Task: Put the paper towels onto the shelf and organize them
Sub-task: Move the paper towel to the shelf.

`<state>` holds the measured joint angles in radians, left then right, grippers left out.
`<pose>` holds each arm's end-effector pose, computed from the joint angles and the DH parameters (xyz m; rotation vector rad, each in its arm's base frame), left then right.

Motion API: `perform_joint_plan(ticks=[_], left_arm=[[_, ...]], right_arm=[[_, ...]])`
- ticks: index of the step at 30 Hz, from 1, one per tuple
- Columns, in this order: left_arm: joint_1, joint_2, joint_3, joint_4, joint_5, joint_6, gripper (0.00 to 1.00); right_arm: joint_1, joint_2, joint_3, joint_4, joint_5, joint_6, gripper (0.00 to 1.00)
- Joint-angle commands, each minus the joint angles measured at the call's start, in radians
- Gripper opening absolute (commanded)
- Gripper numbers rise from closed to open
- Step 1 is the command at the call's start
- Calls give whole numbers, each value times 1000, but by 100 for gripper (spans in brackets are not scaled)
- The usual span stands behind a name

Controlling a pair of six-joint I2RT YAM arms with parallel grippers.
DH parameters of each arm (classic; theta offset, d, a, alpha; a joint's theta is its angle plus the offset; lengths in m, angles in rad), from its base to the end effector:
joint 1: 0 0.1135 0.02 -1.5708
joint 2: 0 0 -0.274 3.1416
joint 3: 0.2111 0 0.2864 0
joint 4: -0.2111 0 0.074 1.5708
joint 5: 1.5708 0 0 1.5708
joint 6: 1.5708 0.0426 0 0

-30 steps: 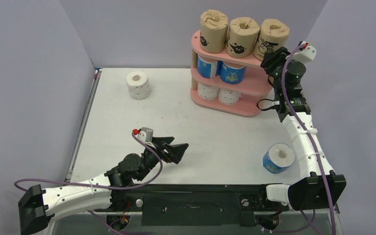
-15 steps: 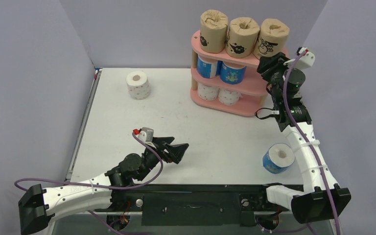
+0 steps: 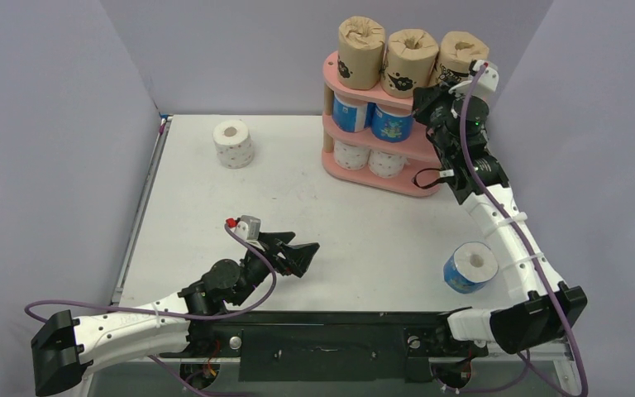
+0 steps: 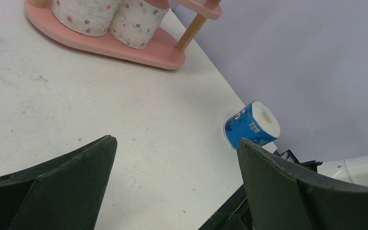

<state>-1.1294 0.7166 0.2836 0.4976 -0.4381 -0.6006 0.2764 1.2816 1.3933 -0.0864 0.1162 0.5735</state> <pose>0.1040 -0.1777 0.2377 0.0502 1.6063 -1.0438 0.3186 0.0852 0.4699 0.3254 1.5409 0.5814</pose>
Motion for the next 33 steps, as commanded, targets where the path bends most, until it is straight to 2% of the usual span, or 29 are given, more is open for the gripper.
perform_joint_plan(ticks=[1,17,23,29,33], left_arm=[[2,-12,9,43,5,-5,97],[2,4,34,23,20,14,97],[3,0,29,25,15,20,97],[3,-2,22,32,14,22,97],[3,-2,17,36,14,22,97]], right_arm=[[10,62,94,-8,-16,23,0],[14,239,229,1,-17,73,0],[19,215,199,31,-43,80,0],[112,110,86,77,-31,36,0],[159,119,92,62,-42,30,0]])
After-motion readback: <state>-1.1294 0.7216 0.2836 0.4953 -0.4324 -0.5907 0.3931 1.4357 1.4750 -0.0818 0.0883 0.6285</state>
